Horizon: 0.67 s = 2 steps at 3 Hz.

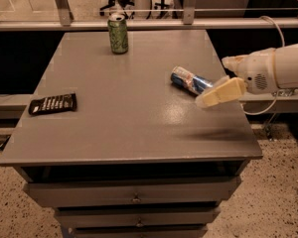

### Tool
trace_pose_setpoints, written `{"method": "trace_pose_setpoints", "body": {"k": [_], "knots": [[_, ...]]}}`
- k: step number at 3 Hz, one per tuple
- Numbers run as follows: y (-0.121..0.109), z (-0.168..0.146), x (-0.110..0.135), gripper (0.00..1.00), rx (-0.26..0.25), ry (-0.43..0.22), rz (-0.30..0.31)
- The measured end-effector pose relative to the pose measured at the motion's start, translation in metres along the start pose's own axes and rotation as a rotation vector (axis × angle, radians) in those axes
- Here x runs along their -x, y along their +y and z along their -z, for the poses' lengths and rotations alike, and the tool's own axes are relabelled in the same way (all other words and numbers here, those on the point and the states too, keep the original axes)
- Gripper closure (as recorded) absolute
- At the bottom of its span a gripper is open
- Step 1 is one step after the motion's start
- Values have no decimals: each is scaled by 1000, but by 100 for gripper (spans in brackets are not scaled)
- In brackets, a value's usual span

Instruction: Knock redbull can over

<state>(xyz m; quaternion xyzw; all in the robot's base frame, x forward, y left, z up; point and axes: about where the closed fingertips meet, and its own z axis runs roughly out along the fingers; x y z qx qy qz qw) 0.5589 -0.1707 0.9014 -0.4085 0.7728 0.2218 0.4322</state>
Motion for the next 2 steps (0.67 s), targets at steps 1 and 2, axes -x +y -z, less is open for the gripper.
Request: {"method": "trace_pose_setpoints", "body": {"k": [1,2], "knots": [[-25,42,-10,0,16,-64,50],[-48,93,-23,0,3,-93,84]]}}
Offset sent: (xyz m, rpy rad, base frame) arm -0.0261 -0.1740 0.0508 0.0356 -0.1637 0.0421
